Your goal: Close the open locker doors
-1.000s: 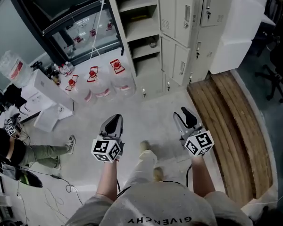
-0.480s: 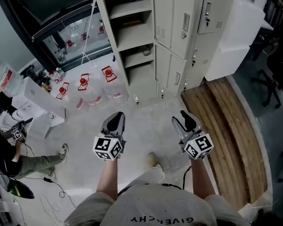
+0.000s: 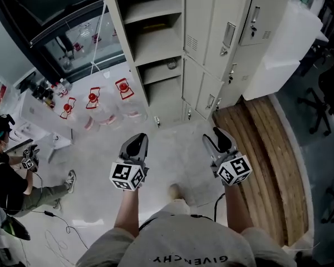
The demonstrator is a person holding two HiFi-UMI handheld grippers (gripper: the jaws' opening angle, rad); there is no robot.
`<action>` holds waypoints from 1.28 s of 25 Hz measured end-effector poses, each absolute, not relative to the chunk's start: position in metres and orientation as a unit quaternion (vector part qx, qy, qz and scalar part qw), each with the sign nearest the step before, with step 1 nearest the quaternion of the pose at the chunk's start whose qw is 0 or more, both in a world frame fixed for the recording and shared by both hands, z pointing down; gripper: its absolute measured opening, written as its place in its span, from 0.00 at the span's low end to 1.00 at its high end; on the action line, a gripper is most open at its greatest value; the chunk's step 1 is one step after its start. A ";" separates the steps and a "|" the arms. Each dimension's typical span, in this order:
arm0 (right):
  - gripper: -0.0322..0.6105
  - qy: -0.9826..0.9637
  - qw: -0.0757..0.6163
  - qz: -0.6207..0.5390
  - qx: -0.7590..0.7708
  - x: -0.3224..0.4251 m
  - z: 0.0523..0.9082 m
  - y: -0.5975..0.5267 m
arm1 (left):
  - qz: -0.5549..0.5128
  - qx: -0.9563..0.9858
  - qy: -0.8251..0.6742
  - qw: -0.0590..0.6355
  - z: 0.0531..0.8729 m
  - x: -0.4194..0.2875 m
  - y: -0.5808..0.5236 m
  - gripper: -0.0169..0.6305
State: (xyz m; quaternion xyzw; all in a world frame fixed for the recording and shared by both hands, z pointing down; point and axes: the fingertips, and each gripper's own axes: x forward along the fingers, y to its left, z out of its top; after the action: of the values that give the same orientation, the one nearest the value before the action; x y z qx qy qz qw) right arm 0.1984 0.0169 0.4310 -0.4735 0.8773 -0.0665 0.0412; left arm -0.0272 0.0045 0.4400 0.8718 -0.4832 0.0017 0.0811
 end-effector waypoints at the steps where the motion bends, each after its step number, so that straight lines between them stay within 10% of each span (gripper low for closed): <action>1: 0.35 0.877 0.041 -0.068 -0.474 0.200 0.432 0.009 | 0.002 0.872 -0.483 0.082 0.441 -0.026 -0.002 0.05; 32: 0.51 0.820 -0.037 -0.176 -0.543 0.281 0.566 -0.201 | 0.007 0.824 -0.546 0.148 0.521 -0.034 -0.136 0.05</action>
State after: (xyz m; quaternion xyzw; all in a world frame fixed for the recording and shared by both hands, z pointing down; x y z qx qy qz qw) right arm 0.2814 -0.2006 0.5662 -0.5426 0.8205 -0.1761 -0.0370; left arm -0.0337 -0.1363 0.5211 0.8243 -0.5465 0.0071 0.1481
